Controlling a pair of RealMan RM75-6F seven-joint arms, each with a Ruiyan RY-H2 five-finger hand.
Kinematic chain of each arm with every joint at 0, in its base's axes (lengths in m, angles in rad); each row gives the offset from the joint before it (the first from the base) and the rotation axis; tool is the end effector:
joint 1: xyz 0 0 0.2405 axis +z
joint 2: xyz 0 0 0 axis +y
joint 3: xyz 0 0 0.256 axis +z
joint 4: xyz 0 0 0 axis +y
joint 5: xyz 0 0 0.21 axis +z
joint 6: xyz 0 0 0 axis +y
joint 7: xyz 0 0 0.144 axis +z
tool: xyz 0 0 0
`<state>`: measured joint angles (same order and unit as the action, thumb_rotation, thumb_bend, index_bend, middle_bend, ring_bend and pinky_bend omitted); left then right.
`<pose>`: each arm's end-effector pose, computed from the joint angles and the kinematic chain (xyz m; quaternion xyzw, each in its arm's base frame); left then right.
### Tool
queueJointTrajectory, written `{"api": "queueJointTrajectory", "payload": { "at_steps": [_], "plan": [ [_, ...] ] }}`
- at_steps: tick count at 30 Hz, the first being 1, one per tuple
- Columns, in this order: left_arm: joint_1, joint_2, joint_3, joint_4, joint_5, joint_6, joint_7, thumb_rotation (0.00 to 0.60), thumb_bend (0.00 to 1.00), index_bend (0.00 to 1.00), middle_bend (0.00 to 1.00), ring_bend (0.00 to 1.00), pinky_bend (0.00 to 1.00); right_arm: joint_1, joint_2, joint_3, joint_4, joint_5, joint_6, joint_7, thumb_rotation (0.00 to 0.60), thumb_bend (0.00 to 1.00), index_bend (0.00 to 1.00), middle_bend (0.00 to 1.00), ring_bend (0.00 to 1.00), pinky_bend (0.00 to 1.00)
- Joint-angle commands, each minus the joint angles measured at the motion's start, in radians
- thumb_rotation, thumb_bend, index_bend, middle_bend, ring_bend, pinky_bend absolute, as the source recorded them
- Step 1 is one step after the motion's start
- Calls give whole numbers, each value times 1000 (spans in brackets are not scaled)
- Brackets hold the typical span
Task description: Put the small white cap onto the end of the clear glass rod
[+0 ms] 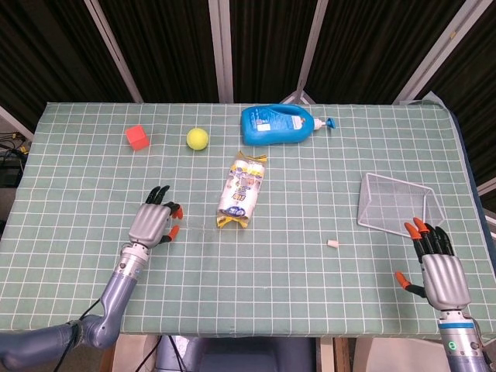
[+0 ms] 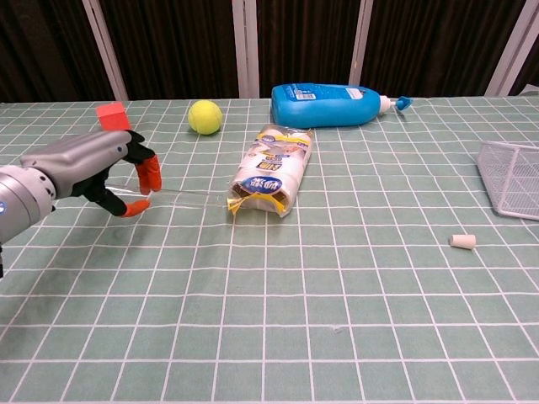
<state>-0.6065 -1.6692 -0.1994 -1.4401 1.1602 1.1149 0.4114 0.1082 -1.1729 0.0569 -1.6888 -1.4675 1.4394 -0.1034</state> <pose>-0.1652 0.3197 -0.0277 -0.6921 -0.3875 -0.3933 0.4648 -0.2916 -0.1874 0.1316 0.5970 -0.4080 0.3870 0.5721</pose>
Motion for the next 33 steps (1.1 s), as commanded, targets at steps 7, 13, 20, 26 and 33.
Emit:
{"api": "queueJointTrajectory", "payload": {
  "at_steps": [7,13,20,26,33],
  "plan": [
    [-12,22,-9,-19,88,21,-116,600,614,556,470,54,0,15,-8,8,-11,11,-23,-9,600,270,0,0,0,0],
    [-20,46,-23,-56,111,27,-147,600,614,556,470,53,0,62,-30,24,-47,47,-98,-77,600,270,58,7,0,0],
    [-30,80,-47,-106,117,35,-159,600,614,555,470,54,0,171,-107,68,-25,127,-239,-194,600,270,277,141,37,0],
    [-34,100,-48,-134,119,38,-153,600,614,556,470,54,0,245,-196,101,57,206,-311,-275,600,271,387,181,73,0],
    [-38,107,-42,-149,117,38,-147,600,615,556,470,53,0,275,-270,115,135,288,-333,-309,600,270,433,197,82,0]
  ]
}}
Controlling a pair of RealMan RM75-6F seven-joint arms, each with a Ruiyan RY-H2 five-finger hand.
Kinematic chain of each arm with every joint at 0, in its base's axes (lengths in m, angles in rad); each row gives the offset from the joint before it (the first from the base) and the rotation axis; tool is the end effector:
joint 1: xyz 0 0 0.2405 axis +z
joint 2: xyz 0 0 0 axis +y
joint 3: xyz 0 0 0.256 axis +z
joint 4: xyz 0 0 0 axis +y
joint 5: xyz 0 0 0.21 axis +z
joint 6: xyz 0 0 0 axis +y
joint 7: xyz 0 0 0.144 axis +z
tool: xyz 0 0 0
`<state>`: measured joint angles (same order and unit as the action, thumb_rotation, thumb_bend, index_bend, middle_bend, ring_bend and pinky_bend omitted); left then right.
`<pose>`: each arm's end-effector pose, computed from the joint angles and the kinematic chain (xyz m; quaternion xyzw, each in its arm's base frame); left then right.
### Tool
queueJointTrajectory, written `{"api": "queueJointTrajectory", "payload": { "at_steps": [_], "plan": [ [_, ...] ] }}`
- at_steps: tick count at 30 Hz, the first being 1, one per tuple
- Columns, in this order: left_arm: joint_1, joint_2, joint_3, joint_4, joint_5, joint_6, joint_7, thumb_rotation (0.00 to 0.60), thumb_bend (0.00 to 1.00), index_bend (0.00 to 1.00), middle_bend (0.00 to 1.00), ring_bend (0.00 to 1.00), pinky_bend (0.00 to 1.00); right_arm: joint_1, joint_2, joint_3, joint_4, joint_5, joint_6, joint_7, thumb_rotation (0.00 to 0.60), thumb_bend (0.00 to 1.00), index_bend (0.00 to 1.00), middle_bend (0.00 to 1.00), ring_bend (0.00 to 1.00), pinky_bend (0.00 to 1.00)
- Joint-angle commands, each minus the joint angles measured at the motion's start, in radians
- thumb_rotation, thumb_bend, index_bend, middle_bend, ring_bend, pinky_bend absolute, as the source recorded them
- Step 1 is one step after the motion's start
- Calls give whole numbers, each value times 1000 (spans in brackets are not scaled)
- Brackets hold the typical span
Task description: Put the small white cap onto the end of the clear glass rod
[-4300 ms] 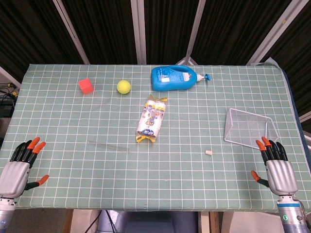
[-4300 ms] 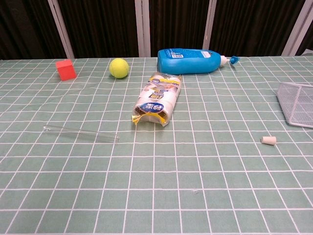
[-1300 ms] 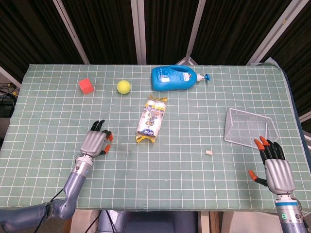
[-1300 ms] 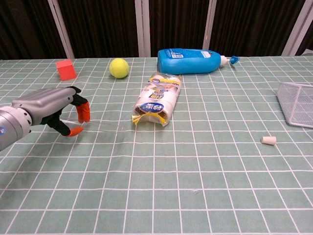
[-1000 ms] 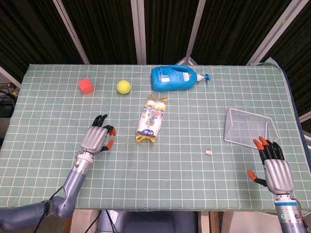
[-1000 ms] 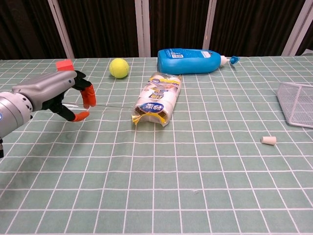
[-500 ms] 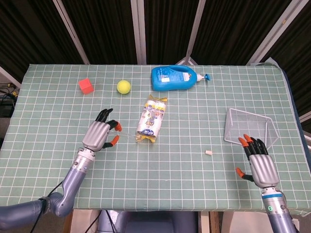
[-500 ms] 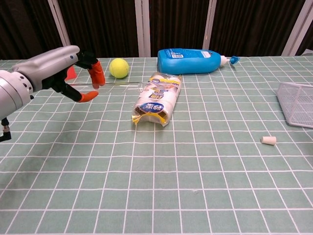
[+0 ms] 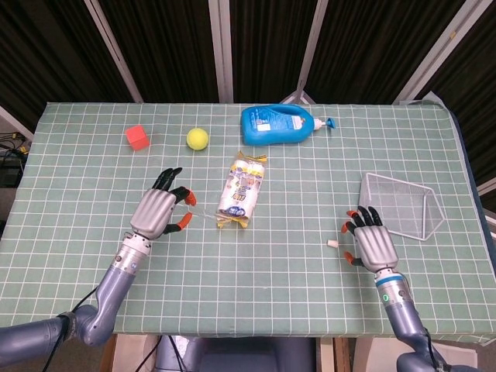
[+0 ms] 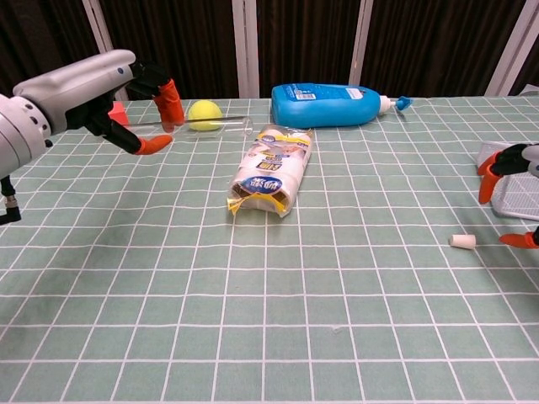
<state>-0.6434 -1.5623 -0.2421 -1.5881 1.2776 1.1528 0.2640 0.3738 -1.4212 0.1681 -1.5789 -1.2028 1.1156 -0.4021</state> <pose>-0.1210 0.3242 0.0119 -0.6744 -0.3721 -0.4920 0.4057 -0.2509 -0.2754 0.0384 0.6724 -0.4127 0.3179 0.5258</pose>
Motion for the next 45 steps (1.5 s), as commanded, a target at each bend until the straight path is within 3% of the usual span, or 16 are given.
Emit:
{"api": "queueJointTrajectory", "payload": {
  "at_steps": [1,15,45],
  "plan": [
    [-1,0,2,0,-1,0,1,600,615,556,470,53,0,12,-31,5,36,34,-12,-11,600,270,435,197,82,0],
    [-5,-17,16,26,-6,2,-6,600,615,556,470,53,0,32,-97,-3,110,75,-14,-2,600,270,473,210,83,0],
    [-6,-9,26,38,6,9,-34,600,616,556,470,53,0,60,-152,-4,149,108,3,-17,600,271,504,213,85,0]
  ]
}}
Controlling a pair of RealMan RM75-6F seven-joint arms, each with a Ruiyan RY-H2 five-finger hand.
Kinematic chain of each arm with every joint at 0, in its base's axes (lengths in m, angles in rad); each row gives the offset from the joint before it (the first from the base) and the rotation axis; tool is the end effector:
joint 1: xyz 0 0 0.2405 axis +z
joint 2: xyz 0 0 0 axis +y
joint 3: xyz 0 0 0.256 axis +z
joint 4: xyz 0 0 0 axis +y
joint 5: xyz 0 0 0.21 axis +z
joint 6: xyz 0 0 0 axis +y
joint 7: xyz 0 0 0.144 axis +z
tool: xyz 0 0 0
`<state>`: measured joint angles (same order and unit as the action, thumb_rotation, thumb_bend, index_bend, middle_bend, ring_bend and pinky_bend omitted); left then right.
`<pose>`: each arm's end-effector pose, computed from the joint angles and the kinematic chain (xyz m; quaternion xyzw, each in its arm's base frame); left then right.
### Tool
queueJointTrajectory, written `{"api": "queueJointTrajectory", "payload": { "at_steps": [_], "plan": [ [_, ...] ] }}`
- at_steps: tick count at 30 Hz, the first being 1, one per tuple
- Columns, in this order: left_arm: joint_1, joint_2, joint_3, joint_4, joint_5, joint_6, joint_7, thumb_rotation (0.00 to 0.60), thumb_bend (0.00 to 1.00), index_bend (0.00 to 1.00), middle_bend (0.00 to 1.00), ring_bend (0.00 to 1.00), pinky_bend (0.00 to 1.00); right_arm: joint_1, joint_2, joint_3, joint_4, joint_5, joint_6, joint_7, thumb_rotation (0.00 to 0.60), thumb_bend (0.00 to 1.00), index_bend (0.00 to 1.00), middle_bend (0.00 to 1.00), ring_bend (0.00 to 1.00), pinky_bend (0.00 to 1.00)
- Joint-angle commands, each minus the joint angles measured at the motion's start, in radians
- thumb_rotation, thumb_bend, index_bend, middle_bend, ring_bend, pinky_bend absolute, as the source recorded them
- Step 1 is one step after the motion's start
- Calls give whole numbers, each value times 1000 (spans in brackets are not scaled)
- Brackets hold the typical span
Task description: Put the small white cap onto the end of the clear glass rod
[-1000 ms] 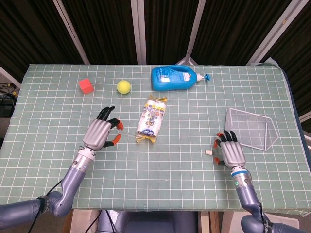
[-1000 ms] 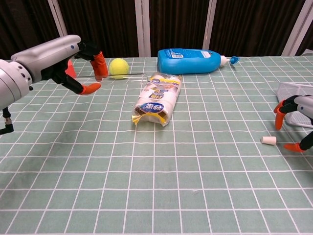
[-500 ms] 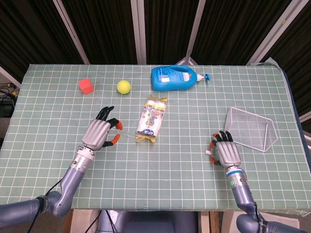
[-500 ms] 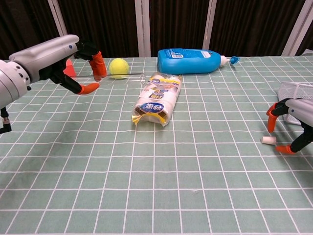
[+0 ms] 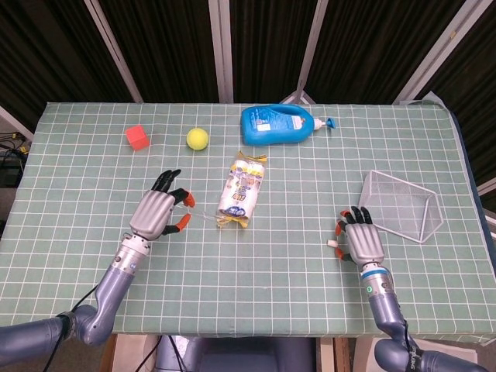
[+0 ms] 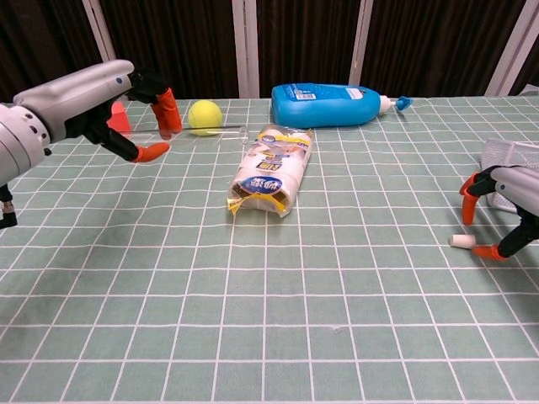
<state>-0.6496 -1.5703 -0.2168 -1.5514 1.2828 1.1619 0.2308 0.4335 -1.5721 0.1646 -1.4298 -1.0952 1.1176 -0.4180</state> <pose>-0.1285 0.3249 0.0077 -0.6760 -0.3741 -0.4885 0.4055 -0.2544 -0.2902 0.0004 0.6555 -0.4364 0.3046 0.5358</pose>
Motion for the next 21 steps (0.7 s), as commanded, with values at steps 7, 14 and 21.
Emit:
{"api": "queueJointTrajectory", "payload": {
  "at_steps": [7,14,21],
  "plan": [
    [2,2,2,6,2,2,-10,600,615,556,470,54,0,3,-6,-2,3,10,4,-8,600,270,520,214,86,0],
    [5,5,5,10,3,3,-18,600,616,556,470,54,0,5,-14,-4,10,16,3,-7,600,276,522,215,87,0],
    [5,6,5,14,3,4,-23,600,616,556,470,54,0,7,-17,-6,13,19,6,-11,600,286,528,215,87,0]
  ]
}}
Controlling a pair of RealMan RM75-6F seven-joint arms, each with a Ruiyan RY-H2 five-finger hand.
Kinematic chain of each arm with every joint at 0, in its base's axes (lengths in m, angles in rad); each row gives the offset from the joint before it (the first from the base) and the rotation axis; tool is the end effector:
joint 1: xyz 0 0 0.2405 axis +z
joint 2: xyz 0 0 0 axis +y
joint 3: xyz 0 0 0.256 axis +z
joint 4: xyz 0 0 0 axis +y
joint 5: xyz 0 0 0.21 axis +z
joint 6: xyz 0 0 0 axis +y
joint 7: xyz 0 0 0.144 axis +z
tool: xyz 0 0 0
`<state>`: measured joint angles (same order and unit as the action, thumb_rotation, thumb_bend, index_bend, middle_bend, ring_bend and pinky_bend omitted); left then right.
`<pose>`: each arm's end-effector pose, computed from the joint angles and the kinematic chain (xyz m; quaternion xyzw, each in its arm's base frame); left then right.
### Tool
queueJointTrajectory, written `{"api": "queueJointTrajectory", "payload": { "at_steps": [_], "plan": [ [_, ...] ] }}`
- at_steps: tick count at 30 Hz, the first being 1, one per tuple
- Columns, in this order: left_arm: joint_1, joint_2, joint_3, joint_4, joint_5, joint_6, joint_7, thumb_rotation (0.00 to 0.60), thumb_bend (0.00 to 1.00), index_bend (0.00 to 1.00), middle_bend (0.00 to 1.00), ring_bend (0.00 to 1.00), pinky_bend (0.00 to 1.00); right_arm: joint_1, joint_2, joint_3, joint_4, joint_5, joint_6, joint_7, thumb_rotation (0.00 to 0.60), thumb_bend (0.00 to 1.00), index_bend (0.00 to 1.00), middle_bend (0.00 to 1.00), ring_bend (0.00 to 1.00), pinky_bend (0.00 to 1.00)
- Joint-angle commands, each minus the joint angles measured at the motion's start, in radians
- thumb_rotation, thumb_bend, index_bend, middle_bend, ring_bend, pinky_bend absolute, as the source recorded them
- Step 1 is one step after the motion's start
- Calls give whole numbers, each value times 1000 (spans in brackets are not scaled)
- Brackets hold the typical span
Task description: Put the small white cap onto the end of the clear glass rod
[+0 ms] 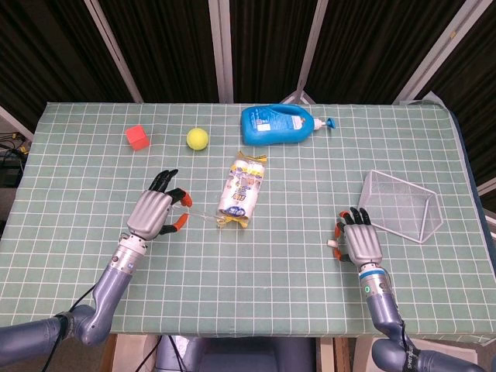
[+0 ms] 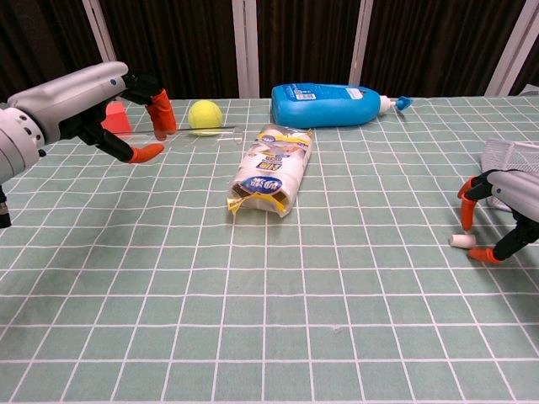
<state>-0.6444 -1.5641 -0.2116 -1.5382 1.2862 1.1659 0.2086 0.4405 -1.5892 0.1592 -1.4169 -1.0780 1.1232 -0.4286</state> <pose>-0.1345 0.3261 0.0098 -0.6729 -0.3768 -0.4882 0.4085 -0.2545 -0.2903 -0.0043 0.6546 -0.4380 0.3002 0.5381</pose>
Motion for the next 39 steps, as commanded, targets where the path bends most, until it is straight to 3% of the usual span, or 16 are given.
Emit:
{"api": "queueJointTrajectory", "payload": {
  "at_steps": [1,12,27,39],
  "plan": [
    [0,0,0,1,0,0,-2,600,616,556,470,54,0,0,-1,0,2,4,-1,-1,600,288,529,214,87,0],
    [1,0,3,3,2,0,-6,600,616,556,470,54,0,2,-3,-4,0,10,0,-8,600,381,554,215,87,0],
    [3,-3,1,-6,-6,2,-5,600,616,556,470,53,0,-6,22,-2,-44,-47,43,34,600,388,594,220,92,0],
    [0,-70,-27,-4,-60,13,-8,600,616,556,470,54,0,-4,90,41,-129,-144,116,108,600,388,599,222,93,0]
  ]
}}
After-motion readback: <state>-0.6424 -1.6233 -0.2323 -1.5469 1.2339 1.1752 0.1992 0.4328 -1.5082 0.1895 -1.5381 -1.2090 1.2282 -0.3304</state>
